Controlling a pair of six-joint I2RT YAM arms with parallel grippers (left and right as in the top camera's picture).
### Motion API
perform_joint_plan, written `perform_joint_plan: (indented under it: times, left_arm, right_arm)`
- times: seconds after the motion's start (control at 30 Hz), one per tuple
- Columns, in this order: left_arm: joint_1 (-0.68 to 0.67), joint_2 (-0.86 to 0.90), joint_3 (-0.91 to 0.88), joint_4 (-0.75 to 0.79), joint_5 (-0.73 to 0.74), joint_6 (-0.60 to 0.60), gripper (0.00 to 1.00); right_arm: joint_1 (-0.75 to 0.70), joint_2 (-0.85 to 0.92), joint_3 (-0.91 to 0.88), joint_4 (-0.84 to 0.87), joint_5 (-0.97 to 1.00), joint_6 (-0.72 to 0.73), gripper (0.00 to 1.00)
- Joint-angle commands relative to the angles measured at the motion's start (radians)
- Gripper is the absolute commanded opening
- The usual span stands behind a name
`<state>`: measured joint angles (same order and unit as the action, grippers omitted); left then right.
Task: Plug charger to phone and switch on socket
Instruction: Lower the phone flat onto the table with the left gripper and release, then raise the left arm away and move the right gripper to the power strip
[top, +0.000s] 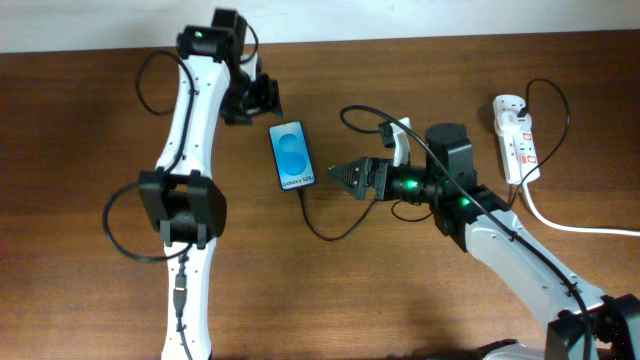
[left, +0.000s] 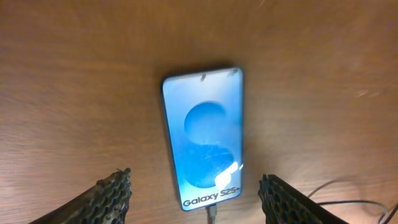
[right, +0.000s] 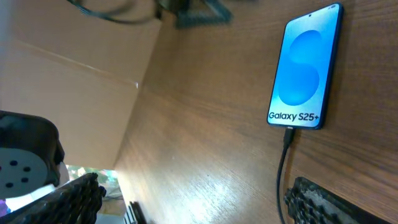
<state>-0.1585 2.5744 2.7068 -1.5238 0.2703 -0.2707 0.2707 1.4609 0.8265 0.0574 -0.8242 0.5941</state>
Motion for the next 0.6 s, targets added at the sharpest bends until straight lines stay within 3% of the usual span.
perform_joint_plan:
  times: [0.0,0.17,0.4,0.47,0.57]
  left_arm:
    - [0.018,-0.066,0.150,-0.028,-0.058,-0.005,0.73]
    - [0.045,-0.137,0.279,-0.064,-0.058,-0.003,0.74]
    - [0.057,-0.235,0.319,-0.094,-0.058,0.033,0.81]
    - [0.057,-0.241,0.319,-0.095,-0.058,0.033,0.96]
    - [0.057,-0.241,0.319,-0.110,-0.062,0.033,1.00]
  right_arm:
    - [-0.033,-0.032,0.053,-0.084,-0.021,-0.091,0.98]
    - [-0.087,-0.079,0.158,-0.389,0.058,-0.226,0.98]
    - [-0.104,-0.158,0.352,-0.791,0.404,-0.329,0.98]
    - [-0.113,-0.186,0.409,-0.875,0.523,-0.328,0.98]
    - [-0.166,-0.226,0.476,-0.958,0.601,-0.329,0.98]
